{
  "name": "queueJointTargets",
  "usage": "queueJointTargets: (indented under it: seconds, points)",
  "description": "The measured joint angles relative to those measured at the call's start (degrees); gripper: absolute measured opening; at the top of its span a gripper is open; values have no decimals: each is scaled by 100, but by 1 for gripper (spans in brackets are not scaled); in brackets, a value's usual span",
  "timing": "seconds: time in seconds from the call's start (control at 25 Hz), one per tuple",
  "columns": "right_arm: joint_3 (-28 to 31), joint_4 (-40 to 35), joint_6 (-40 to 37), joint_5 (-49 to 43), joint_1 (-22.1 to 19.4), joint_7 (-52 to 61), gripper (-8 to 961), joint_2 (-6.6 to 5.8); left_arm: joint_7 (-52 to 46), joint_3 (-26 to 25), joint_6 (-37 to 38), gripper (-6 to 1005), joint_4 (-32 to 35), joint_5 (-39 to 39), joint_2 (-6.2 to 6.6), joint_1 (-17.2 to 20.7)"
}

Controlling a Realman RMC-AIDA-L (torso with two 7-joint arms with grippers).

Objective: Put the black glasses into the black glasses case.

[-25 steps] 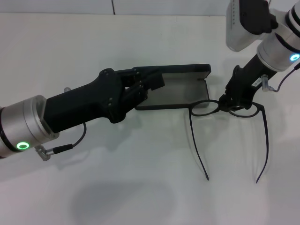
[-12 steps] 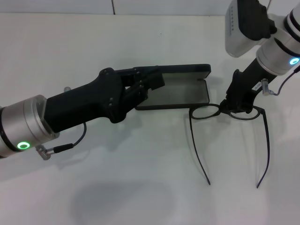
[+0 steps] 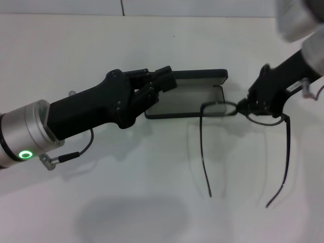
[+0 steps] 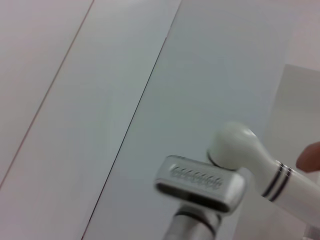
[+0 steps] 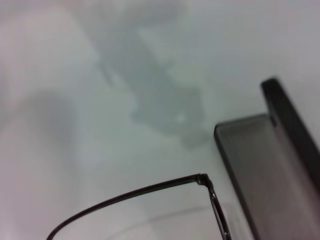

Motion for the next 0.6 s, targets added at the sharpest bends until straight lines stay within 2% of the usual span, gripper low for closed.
queueJointTargets:
  seconds: [0.16,0.28,0.4,0.52,0.6]
  points:
    - [82,-1343,-75,1116,-1026,127,64,-26,115,36,15,76,0,-43,0,5]
    - [266,-1750,96,2063,-1681,-163,63,-8,233,31,89,74,0,-45,3,17]
    - [470,-1587,280,3131,-2190,-709,62,4,345,16,337,73,0,-116,3,9]
    - [598,-960,372,4123,-2486,-1369,62,-26,391,35,606,72,0,-254,-7,-87]
    - [676,-640,372,4468,-2575,-1671,62,-30,393,83,706,71,-18,-295,-26,-208]
